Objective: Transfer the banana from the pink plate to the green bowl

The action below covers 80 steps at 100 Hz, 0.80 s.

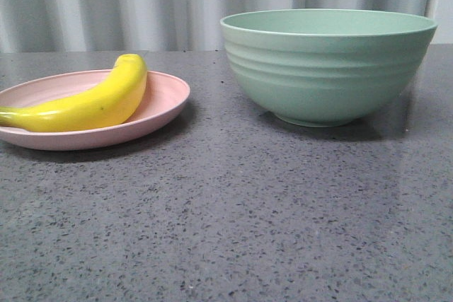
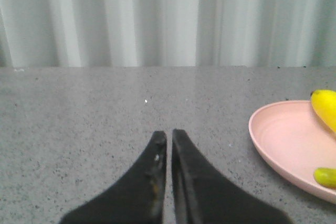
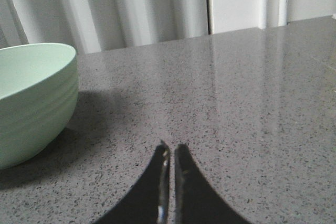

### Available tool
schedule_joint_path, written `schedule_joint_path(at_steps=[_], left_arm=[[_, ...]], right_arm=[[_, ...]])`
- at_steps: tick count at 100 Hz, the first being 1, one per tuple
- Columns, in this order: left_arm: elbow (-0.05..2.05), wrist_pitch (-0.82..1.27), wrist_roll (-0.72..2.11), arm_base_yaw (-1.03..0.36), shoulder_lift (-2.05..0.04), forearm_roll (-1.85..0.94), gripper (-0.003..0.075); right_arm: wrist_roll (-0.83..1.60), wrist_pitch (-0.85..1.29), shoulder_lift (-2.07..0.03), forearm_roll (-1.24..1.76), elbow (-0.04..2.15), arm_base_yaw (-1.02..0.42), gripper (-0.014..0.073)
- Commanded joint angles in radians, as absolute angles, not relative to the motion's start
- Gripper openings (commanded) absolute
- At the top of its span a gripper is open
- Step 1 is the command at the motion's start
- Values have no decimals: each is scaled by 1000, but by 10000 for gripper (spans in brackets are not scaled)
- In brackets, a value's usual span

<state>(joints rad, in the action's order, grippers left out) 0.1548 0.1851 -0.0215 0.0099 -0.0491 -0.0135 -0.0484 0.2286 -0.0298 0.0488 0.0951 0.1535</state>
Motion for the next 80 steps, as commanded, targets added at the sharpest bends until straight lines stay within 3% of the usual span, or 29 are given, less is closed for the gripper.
schedule_joint_path(at_steps=[1,36,43,53,60,80], left_arm=[[248,126,-30,10,-125,0,-19],[334,68,-30,10,-337,-13,0],[334,68,-30,10,-362,-13,92],[334,44,-30,10,-383,-13,317],[334,13,-30,10,-399,-13,414],[352,-30,-30,10,-452,-13,430]], right_arm=[[-44,206,-101,52,189,157,-71],[-44,184,-387,152,358,157,-71],[-44,177,-404,152,356,157,-71],[-44,210,-410,152,354,157,-71],[-44,215,-410,152,348,157,-72],[-44,200,-410,152,322,157,-71]])
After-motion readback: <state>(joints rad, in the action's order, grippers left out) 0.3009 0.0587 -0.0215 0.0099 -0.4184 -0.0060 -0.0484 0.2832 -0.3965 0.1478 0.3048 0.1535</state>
